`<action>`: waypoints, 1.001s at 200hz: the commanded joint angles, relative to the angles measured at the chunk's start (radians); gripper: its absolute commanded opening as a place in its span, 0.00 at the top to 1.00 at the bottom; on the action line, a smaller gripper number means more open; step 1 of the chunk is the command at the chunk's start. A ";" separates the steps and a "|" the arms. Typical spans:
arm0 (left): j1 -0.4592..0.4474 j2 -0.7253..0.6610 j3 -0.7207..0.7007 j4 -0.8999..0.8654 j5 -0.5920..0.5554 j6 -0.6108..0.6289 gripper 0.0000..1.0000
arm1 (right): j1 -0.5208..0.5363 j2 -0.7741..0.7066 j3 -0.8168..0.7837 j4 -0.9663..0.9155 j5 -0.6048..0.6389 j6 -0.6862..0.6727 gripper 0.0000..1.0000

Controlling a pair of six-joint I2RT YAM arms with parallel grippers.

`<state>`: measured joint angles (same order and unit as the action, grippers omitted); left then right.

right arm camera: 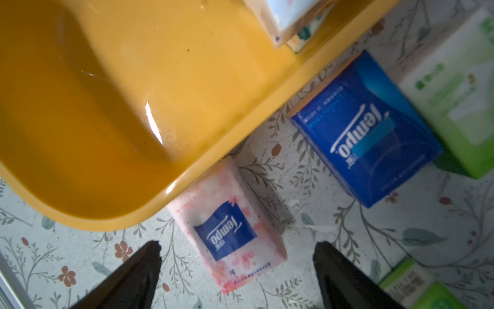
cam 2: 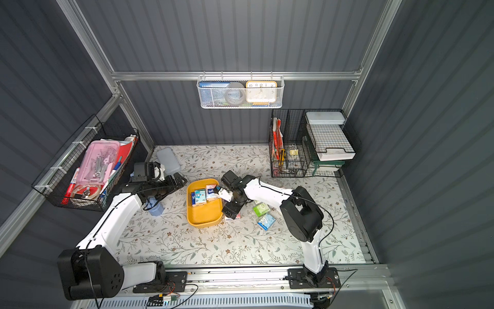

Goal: Put the pocket tissues into the storage box
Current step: Pick up the pocket tissues from the center of the board.

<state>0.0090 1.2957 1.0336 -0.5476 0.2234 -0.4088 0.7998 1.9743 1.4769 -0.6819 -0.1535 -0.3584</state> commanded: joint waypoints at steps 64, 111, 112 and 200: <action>0.002 0.027 0.025 -0.026 -0.019 0.015 0.01 | 0.076 0.009 -0.082 0.026 0.067 -0.172 0.05; 0.002 0.016 0.028 -0.035 -0.027 0.012 0.01 | 0.077 0.039 -0.078 0.079 0.102 -0.179 0.07; 0.003 0.015 0.027 -0.035 -0.027 0.011 0.01 | 0.076 0.040 -0.077 0.078 0.104 -0.179 0.07; 0.002 0.020 0.026 -0.025 -0.028 0.005 0.01 | 0.064 0.046 -0.089 0.156 0.167 -0.139 0.25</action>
<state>0.0090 1.3159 1.0409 -0.5549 0.2001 -0.4091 0.8665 2.0056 1.3956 -0.5434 -0.0170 -0.5243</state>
